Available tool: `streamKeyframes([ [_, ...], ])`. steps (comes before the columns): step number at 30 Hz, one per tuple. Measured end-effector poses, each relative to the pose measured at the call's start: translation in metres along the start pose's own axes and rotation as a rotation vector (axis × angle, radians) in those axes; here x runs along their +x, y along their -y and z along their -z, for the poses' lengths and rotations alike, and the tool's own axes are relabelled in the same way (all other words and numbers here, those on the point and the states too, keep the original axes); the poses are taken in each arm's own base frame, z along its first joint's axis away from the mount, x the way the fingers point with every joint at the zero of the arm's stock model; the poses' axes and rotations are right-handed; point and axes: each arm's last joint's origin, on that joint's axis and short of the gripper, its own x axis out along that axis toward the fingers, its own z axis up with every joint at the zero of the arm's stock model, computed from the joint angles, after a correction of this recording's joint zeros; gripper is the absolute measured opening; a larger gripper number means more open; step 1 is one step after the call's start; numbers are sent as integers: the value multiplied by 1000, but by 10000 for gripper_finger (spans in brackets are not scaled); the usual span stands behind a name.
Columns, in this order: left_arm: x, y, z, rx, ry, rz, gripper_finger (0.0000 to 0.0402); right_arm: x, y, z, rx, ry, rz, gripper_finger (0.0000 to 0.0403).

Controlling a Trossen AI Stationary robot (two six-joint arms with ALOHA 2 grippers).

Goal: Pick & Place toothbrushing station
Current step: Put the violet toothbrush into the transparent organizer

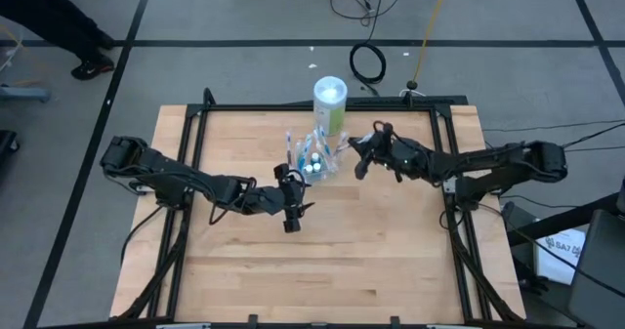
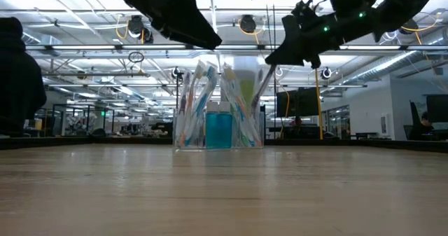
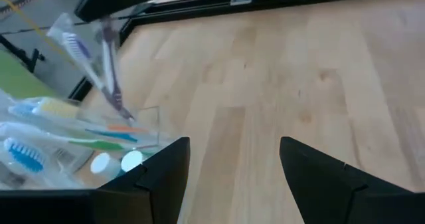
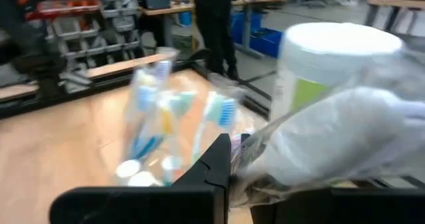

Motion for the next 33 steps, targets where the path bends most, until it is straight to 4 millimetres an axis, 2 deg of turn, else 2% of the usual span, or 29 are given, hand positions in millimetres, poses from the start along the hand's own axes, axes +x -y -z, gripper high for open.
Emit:
streamKeyframes([
  [4,0,0,4,19,-38,0,241,6,11,4,42,-55,-54,17],
  [9,0,0,6,30,-58,-1,241,7,16,7,68,-102,-108,18],
  [17,1,-2,6,86,-57,-4,241,11,6,1,3,-191,-122,17],
  [26,6,-15,6,26,-67,-44,241,32,0,11,-40,-249,-95,17],
  [33,8,-20,7,2,-80,-47,241,43,3,19,-61,-276,-75,27],
])
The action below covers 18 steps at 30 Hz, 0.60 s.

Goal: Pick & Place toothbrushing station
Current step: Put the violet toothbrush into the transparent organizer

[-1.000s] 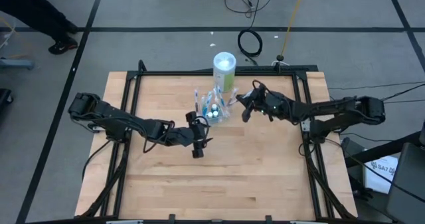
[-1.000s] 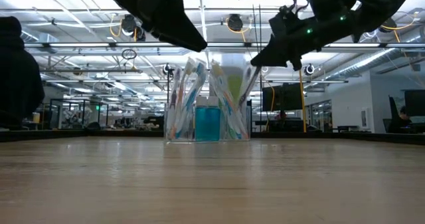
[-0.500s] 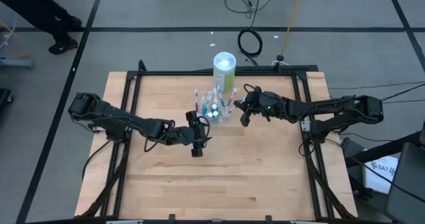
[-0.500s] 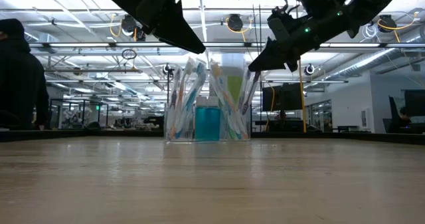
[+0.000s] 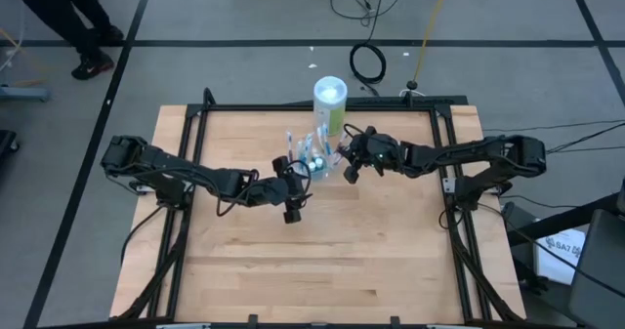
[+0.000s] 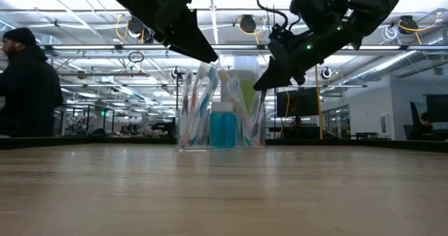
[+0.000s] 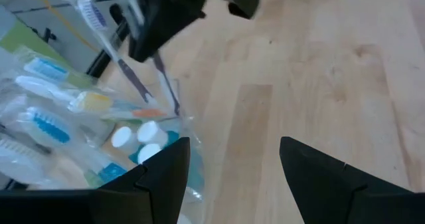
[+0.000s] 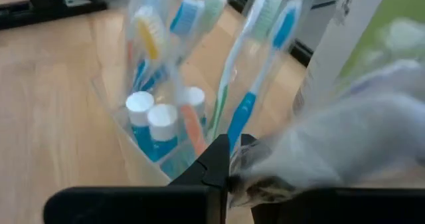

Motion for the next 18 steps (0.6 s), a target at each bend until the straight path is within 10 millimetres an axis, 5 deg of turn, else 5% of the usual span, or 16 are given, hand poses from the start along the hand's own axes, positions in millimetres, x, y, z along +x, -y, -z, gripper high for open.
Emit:
streamKeyframes([
  [18,1,-1,1,-3,-15,42,241,9,-1,2,-46,21,-26,149],
])
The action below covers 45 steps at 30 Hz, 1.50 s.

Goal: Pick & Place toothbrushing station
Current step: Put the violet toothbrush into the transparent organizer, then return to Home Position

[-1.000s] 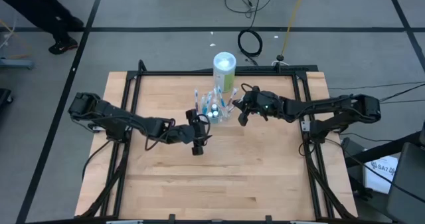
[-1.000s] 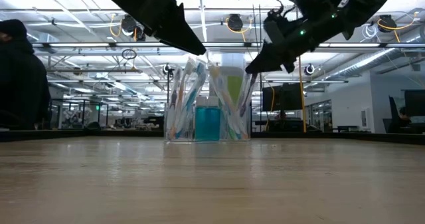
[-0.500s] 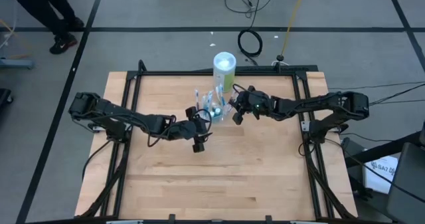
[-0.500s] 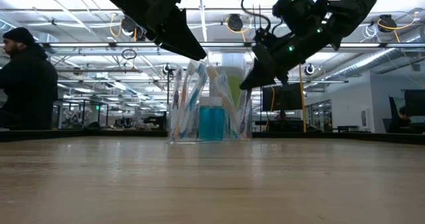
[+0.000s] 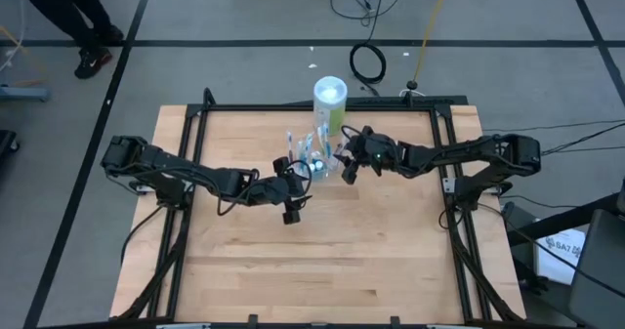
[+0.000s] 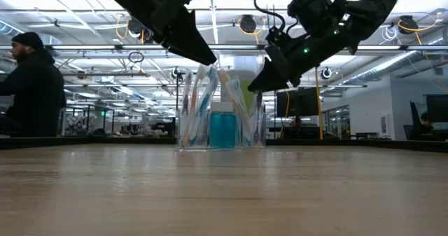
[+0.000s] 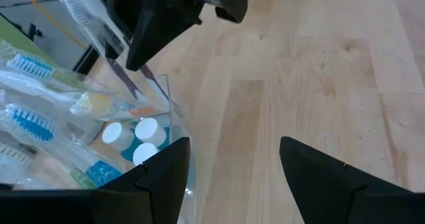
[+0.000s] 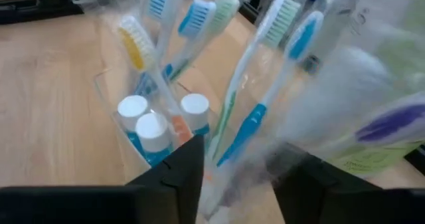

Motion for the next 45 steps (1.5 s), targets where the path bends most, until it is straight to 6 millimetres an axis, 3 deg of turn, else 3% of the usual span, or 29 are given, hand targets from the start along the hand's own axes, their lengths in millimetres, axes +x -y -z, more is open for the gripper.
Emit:
streamKeyframes([
  [9,-2,-1,1,22,-15,0,241,-7,1,-5,-30,2,0,199],
  [15,-23,-10,-1,74,-45,-48,241,-33,3,-14,-49,-23,-5,202],
  [19,-44,-21,-5,26,-34,-113,241,-56,5,-23,-28,-7,-15,196],
  [26,-93,-32,2,-93,-90,-69,241,-96,5,-43,-42,119,-44,190],
  [33,-153,-55,4,-185,30,-124,241,-134,13,-51,-78,189,-41,191],
  [40,-204,-78,8,-172,196,-11,241,-153,21,-23,-53,195,-40,189],
  [45,-214,-83,23,-141,251,42,241,-165,28,-9,-18,337,-21,191],
])
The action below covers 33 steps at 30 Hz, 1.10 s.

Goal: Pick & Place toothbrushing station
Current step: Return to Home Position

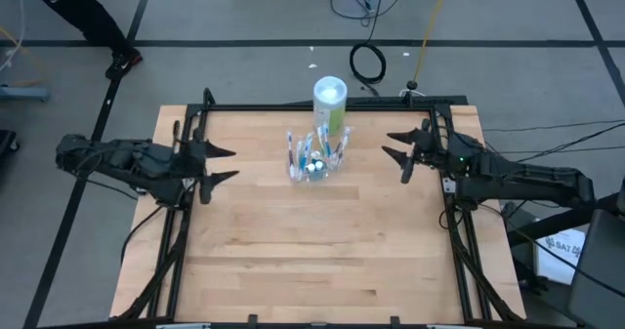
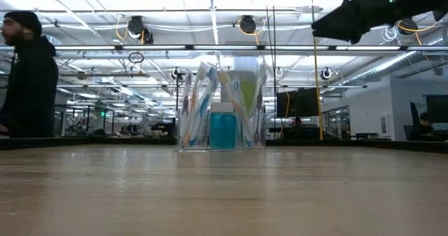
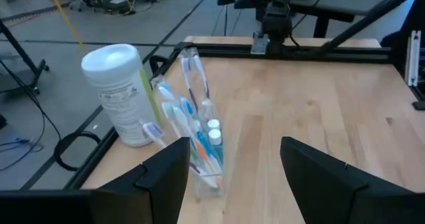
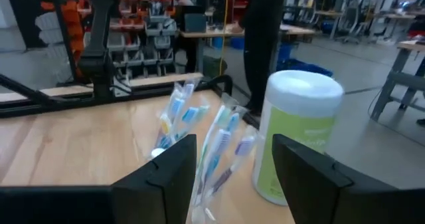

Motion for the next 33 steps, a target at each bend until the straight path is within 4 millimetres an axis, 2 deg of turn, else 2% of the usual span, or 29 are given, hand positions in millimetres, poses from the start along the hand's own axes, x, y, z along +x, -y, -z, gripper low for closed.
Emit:
streamKeyframes([
  [9,-18,-15,50,-30,89,11,241,-20,4,18,-5,59,8,189],
  [16,-35,-26,81,-58,188,15,241,-35,7,31,-5,121,10,190],
  [21,-39,-31,102,-63,244,16,241,-45,8,43,6,181,12,188],
  [25,-31,-28,113,-39,232,7,241,-50,10,54,5,215,23,191],
  [28,-27,-26,112,-23,278,8,241,-51,11,64,9,223,58,191],
  [33,-6,-16,128,26,288,18,241,-49,12,78,22,215,80,188],
])
